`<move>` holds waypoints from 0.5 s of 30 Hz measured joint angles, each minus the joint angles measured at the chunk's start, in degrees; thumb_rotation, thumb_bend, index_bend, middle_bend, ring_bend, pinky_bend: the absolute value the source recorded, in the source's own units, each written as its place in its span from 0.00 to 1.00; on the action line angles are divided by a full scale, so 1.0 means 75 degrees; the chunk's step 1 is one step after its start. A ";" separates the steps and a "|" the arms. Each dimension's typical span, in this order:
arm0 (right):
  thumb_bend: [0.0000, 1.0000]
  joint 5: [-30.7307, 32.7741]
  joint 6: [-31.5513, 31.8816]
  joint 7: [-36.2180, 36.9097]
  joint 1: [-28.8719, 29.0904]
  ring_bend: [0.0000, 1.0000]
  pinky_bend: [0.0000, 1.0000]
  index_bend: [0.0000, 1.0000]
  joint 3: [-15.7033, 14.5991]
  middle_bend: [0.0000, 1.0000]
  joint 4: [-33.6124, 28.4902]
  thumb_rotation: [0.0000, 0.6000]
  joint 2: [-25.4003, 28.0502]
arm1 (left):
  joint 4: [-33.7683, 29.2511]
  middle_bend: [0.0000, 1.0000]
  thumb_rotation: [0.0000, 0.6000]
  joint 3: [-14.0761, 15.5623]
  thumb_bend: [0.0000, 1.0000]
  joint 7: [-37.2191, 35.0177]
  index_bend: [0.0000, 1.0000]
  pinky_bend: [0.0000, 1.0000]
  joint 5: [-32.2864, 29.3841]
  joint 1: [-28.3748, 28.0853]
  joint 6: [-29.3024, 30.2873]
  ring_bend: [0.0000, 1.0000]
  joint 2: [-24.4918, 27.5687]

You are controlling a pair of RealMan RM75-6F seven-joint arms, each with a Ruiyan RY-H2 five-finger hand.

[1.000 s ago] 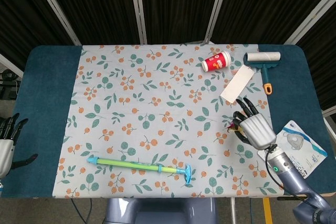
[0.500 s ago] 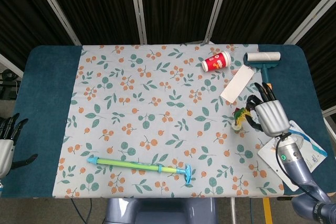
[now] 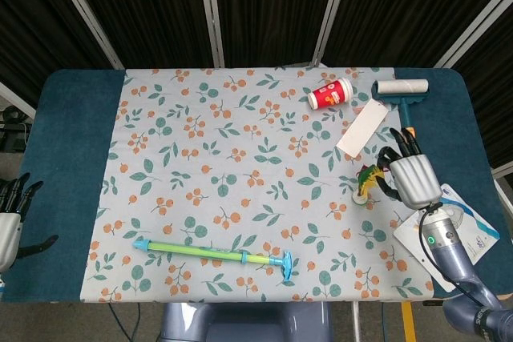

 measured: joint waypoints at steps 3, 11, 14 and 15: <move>0.35 0.0028 0.0014 0.0034 -0.0016 0.01 0.00 0.65 0.0005 0.36 0.0085 1.00 -0.0042 | -0.0003 0.00 0.92 -0.0002 0.14 0.0006 0.11 0.00 -0.0002 -0.0002 -0.0001 0.00 0.0000; 0.35 0.0114 0.0099 -0.0097 -0.0114 0.01 0.00 0.64 0.0019 0.37 0.0151 1.00 -0.0007 | -0.0003 0.00 0.92 -0.0001 0.14 0.0006 0.11 0.00 -0.0005 0.0000 -0.0001 0.00 -0.0002; 0.35 0.0143 0.0153 -0.0117 -0.0199 0.01 0.00 0.63 -0.0006 0.36 0.0130 1.00 0.0056 | -0.0005 0.00 0.91 -0.0003 0.14 0.0010 0.11 0.00 -0.0007 -0.0001 -0.0001 0.00 -0.0002; 0.35 0.0152 0.0175 -0.0122 -0.0226 0.01 0.00 0.63 -0.0010 0.36 0.0119 1.00 0.0078 | -0.0005 0.00 0.92 -0.0002 0.14 0.0009 0.11 0.00 -0.0007 0.0000 0.0000 0.00 -0.0002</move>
